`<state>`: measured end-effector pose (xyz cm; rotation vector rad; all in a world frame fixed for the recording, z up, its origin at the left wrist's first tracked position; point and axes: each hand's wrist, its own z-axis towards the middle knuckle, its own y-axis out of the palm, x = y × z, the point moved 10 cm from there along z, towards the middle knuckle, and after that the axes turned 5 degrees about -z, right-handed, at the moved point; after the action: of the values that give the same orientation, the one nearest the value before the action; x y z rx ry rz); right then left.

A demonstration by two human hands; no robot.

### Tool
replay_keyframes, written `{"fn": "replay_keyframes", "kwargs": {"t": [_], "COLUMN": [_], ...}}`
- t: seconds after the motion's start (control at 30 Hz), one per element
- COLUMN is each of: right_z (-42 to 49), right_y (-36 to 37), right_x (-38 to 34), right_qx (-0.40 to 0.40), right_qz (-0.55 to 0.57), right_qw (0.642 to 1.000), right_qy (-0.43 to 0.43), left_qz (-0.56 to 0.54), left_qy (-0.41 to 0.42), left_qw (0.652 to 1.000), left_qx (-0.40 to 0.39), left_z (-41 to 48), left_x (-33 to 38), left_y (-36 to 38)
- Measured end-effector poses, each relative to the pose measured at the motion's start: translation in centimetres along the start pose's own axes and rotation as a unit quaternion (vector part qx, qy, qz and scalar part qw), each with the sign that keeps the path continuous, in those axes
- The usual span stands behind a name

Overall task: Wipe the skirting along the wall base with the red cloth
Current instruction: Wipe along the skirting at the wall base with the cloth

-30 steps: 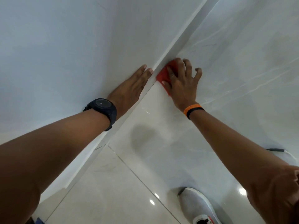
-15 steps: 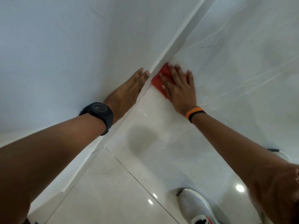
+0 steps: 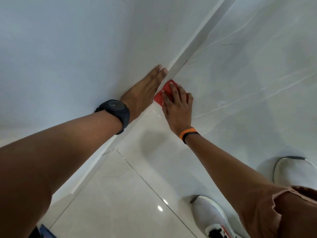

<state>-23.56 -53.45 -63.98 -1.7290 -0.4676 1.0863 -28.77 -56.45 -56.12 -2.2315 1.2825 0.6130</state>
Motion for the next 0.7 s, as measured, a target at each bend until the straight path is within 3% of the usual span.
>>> {"fn": "replay_keyframes", "kwargs": {"t": [0.1, 0.17, 0.33, 0.43, 0.53, 0.63, 0.7], "right_z": [1.0, 0.0, -4.7, -3.1, 2.5, 6.7, 7.0], "right_y": [-1.3, -0.8, 3.2, 1.6, -2.4, -4.8, -4.9], "right_x": [0.5, -0.7, -5.6, -4.0, 2.9, 8.8, 8.6], "right_qx": [0.034, 0.014, -0.074, -0.026, 0.063, 0.046, 0.049], "right_qz": [0.072, 0.096, 0.001, -0.080, -0.092, -0.085, -0.074], "right_qw": [0.994, 0.992, 0.987, 0.965, 0.983, 0.995, 0.995], "right_qy": [0.069, 0.080, -0.142, -0.250, -0.144, -0.005, 0.051], "left_qz": [0.002, -0.001, -0.001, -0.006, -0.020, -0.010, -0.010], "left_qy": [0.000, 0.001, -0.003, -0.002, -0.002, -0.006, -0.006], "left_qw": [1.000, 1.000, 1.000, 1.000, 1.000, 1.000, 1.000], "left_qx": [0.007, 0.008, 0.013, 0.009, 0.014, 0.023, 0.026], "left_z": [0.2, 0.3, 0.2, 0.3, 0.4, 0.4, 0.3], "left_x": [-0.1, 0.0, 0.0, 0.1, 0.4, 0.4, 0.3], "left_y": [-0.2, -0.2, -0.1, 0.1, 0.3, 0.2, 0.2]}}
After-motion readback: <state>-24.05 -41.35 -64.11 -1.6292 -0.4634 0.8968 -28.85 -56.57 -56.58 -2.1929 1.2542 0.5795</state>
